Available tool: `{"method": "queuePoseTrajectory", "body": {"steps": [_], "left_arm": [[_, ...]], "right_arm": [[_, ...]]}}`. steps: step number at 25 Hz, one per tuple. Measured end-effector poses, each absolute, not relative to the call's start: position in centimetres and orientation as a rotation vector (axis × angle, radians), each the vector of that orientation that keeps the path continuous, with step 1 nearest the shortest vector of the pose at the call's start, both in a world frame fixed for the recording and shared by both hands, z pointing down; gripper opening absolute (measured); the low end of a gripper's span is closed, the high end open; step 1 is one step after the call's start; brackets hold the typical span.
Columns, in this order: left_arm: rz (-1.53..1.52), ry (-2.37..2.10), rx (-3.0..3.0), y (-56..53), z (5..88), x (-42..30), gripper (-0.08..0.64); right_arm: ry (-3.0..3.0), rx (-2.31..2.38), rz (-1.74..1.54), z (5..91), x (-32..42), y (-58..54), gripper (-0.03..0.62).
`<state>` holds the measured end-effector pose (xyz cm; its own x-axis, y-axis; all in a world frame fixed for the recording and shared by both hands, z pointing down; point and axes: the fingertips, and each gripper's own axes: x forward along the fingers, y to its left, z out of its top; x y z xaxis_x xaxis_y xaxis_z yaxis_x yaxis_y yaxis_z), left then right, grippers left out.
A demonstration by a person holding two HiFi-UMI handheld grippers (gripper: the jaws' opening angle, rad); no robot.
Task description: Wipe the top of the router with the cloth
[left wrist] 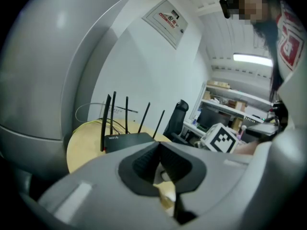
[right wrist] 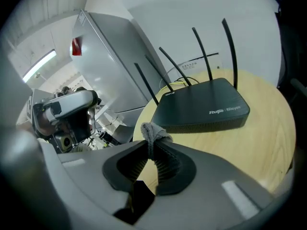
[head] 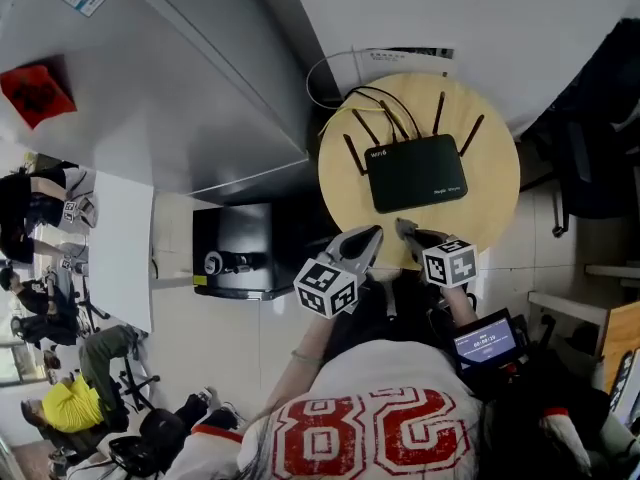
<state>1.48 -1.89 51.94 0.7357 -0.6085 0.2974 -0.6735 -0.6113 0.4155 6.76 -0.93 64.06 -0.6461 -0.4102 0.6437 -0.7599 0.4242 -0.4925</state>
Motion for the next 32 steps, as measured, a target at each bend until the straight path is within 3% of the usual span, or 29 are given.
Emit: {"method": "queuePoseTrajectory", "body": {"steps": [8,18,32], "left_arm": [[0.163,-0.804,2.564,-0.6,50.0,-0.3,0.002],[0.246,-0.669,2.549,9.0,52.0,-9.1,0.002],[0.181,-0.574,2.628,11.4,48.8,-4.5,0.002]], "right_arm": [[-2.285,1.353,1.054,60.4,6.8,1.1,0.038],[-2.365,1.592,0.89,56.3,-0.8,10.0,0.038],[-2.321,1.76,0.813,52.6,3.3,13.4,0.038]]}}
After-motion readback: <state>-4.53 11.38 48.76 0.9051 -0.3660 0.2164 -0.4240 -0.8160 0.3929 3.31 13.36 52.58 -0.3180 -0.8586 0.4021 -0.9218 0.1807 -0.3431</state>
